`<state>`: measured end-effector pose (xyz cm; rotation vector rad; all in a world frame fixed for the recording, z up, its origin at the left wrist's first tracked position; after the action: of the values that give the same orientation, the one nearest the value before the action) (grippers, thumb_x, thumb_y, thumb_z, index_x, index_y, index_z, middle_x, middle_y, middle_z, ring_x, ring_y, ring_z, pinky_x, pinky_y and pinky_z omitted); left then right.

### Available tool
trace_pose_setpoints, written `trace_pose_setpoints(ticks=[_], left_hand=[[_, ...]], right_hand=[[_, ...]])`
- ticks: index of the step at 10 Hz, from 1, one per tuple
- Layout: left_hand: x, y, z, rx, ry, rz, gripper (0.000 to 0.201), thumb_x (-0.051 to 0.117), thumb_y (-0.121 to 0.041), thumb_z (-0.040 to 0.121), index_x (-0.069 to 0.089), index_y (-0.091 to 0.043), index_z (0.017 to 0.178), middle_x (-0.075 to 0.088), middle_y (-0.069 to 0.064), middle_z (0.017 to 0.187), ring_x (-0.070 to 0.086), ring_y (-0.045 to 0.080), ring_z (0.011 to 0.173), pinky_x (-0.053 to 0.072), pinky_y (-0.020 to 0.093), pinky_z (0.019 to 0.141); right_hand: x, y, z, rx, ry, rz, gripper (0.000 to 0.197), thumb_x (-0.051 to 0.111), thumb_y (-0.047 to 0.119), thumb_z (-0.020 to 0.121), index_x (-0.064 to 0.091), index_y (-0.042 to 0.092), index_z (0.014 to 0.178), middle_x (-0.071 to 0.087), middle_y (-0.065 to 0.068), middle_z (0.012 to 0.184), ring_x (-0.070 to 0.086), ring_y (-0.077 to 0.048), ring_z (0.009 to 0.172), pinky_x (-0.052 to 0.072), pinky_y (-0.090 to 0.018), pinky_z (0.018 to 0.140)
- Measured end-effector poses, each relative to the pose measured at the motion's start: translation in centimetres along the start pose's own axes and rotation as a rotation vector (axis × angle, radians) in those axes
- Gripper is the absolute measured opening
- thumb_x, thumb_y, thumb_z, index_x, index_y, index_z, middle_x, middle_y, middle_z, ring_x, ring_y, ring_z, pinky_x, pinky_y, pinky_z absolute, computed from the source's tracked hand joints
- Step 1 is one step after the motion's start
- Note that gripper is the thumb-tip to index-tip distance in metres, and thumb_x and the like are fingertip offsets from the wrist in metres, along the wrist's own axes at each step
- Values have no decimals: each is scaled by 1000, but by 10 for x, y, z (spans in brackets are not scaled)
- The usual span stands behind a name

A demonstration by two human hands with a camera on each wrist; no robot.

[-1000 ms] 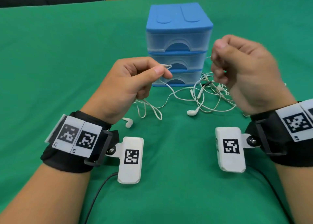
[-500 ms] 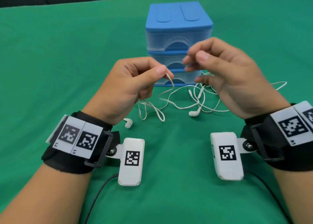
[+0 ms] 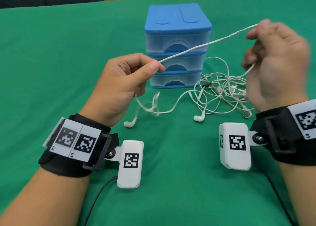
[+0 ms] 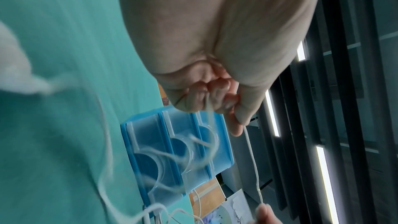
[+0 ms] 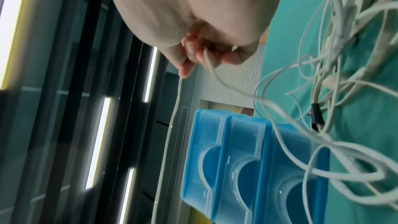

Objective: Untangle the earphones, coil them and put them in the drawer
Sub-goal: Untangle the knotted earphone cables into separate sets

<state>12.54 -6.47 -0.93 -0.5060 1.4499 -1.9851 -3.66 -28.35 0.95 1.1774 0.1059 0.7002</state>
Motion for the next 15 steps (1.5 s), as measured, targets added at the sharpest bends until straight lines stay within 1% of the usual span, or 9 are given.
trace_pose_setpoints(ticks=[2,3,4,5,8,11,12,13,15], left_hand=[[-12,-6,0,9,-41,-18,17,60,-16,96,69,-10,84,42,-12,49,25,10,47,17,32,52],[-15,-10,1,32,-67,-36,17,61,-18,95,71,-13,82,45,-9,51,22,14,50,16,33,55],[-21,-13,0,56,-101,-54,18,61,-17,95,71,-15,80,59,-9,60,25,16,55,19,32,59],[-31,-13,3,59,-154,-96,20,63,-18,95,71,-19,77,71,-6,80,40,9,56,25,32,64],[-9,-10,2,46,-68,-160,19,61,-15,94,70,-18,78,74,-2,89,45,7,47,50,25,62],[28,3,-5,-18,139,-60,7,69,-12,90,71,-7,85,68,0,74,53,10,59,48,25,63],[21,5,-2,-20,116,-30,10,68,-16,89,75,-15,81,68,0,75,51,10,68,43,24,64],[17,3,-1,-40,94,-35,10,71,-18,89,72,-13,79,67,-2,71,50,11,63,43,19,64],[18,-1,0,-88,79,-126,14,63,-19,87,64,-5,83,54,-1,60,55,15,61,46,17,63]], right_hand=[[-46,1,23,-139,-440,22,26,61,27,95,64,13,73,55,6,64,35,-17,52,31,-34,51],[-183,-38,39,-207,-554,148,24,64,25,93,68,8,77,60,2,67,39,-20,54,34,-35,53],[-235,-22,60,-249,-376,224,17,66,23,91,71,9,82,62,3,70,45,-16,56,40,-32,56],[-203,-7,63,-234,-424,-85,13,68,22,88,74,11,87,65,4,74,51,-11,60,45,-28,62],[-6,-3,6,-94,-111,-272,25,69,23,82,74,21,106,65,-3,97,55,-3,78,45,-17,73],[82,-14,-53,32,698,-192,21,67,13,92,71,3,111,74,-13,94,66,-18,86,54,-31,79],[83,-16,-55,42,729,-255,13,64,15,96,73,4,99,65,-31,83,52,-28,63,50,-42,60],[76,-15,-49,31,663,-315,20,62,16,98,70,9,81,65,-27,81,46,-17,51,44,-30,48],[84,-12,-41,41,612,-264,21,59,13,100,68,1,84,60,11,58,38,-12,44,45,-31,44]])
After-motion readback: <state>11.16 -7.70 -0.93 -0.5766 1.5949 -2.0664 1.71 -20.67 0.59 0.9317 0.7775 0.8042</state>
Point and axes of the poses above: each hand's wrist, its own z-axis towards the middle knuckle, its own x-axis out of the palm, y = z × x, the point moved 6 cm from there along z, towards the middle knuckle
